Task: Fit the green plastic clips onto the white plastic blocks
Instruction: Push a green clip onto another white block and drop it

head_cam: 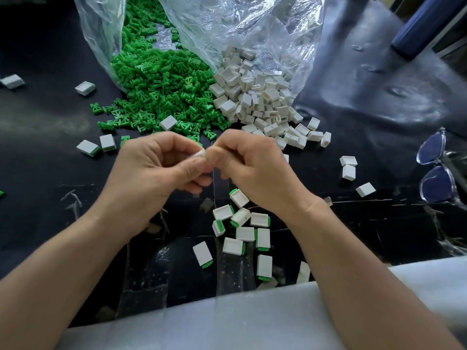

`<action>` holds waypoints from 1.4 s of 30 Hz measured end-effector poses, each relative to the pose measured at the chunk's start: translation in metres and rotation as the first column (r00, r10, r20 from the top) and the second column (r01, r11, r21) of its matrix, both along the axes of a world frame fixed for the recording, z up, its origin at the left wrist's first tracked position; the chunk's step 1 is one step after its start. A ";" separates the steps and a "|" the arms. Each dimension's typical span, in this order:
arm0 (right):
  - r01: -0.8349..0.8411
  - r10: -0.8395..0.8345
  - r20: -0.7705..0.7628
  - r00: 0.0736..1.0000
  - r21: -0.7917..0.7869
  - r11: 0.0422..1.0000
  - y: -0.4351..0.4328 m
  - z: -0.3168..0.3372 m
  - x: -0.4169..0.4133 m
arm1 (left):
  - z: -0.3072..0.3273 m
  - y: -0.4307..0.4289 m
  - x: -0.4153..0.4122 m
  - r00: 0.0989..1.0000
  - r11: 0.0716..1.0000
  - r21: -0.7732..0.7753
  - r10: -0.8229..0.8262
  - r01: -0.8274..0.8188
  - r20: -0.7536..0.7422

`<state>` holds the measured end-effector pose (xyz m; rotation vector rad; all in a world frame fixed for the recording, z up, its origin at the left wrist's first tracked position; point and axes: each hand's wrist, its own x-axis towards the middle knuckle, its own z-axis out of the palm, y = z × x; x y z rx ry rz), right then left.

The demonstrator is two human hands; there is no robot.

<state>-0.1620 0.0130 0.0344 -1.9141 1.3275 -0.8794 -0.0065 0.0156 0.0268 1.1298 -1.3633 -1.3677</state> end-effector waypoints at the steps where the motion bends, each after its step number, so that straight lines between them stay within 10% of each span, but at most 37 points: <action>1: 0.028 -0.035 0.101 0.994 0.067 0.997 -0.001 0.000 0.001 | 0.000 -0.001 -0.001 0.999 1.000 0.016 0.013 -0.012 -0.034; 10: -0.323 -0.056 0.545 0.836 0.573 0.753 0.000 -0.001 0.011 | 0.000 0.000 -0.001 0.983 0.999 0.042 -0.022 0.030 -0.182; 42: -0.370 -0.126 0.602 0.789 0.628 0.685 0.004 0.006 0.011 | -0.001 0.002 -0.001 0.988 0.999 -0.029 -0.045 0.041 -0.149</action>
